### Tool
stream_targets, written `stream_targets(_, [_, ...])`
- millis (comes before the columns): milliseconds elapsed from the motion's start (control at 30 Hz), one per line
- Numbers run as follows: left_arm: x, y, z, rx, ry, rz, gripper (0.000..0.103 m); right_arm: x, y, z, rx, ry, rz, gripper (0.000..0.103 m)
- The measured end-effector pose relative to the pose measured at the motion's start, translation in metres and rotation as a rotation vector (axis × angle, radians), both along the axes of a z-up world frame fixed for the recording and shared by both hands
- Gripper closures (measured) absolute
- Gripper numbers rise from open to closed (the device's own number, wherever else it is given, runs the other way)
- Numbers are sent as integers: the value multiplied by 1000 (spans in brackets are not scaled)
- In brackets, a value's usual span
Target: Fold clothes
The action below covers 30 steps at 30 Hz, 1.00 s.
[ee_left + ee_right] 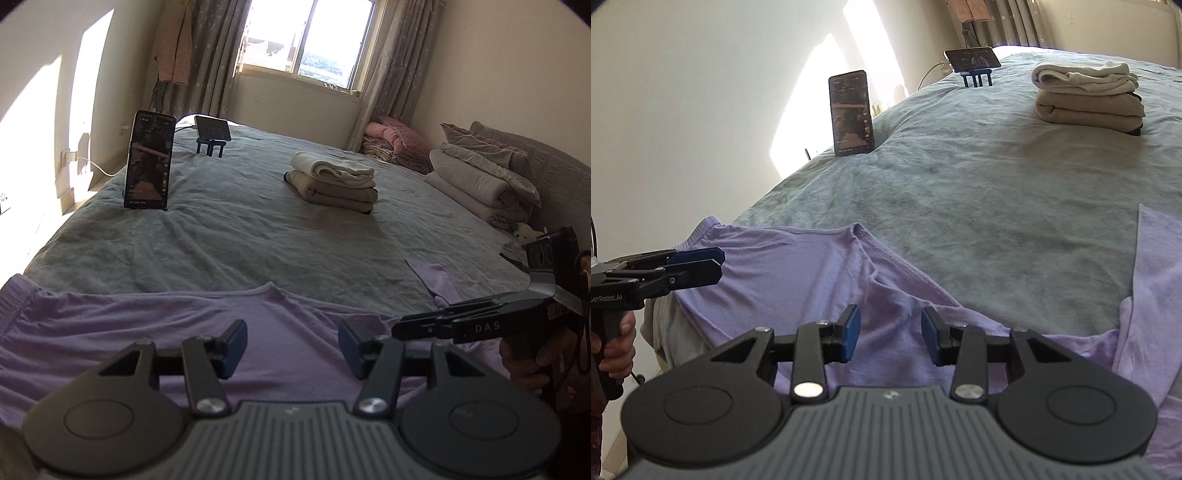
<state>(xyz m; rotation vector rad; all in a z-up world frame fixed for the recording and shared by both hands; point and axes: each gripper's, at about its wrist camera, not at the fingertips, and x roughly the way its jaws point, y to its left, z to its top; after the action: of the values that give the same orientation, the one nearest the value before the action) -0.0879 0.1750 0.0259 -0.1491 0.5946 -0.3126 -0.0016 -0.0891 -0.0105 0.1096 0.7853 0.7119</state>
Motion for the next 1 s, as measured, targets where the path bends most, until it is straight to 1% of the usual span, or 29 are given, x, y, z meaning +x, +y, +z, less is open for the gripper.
stream_targets(167, [16,-31,-5,32,41,-112,47,1,-36,1,-17,10,-77,62])
stream_targets(300, [25,-55,-10,49,74,-213,50,-2,-64,0,-25,16,-147,61])
stream_targets(400, [26,-72,-14,72,85,-265,50,-5,-84,-2,-34,20,-197,61])
stream_targets(567, [26,-94,-17,91,93,-355,51,-14,-110,-1,-13,18,-248,61])
stream_targets(667, [27,-104,-19,94,99,-396,55,-19,-120,2,-31,-1,-279,61])
stream_targets(733, [28,-109,-20,95,106,-418,60,-16,-126,2,-28,0,-302,61])
stream_targets(800, [28,-114,-22,100,113,-433,64,-10,-131,3,-16,2,-324,61])
stream_targets(900, [28,-121,-24,100,118,-455,68,3,-128,6,-13,-14,-326,61])
stream_targets(1000, [28,-128,-26,96,121,-477,69,22,-122,8,-18,-28,-316,61])
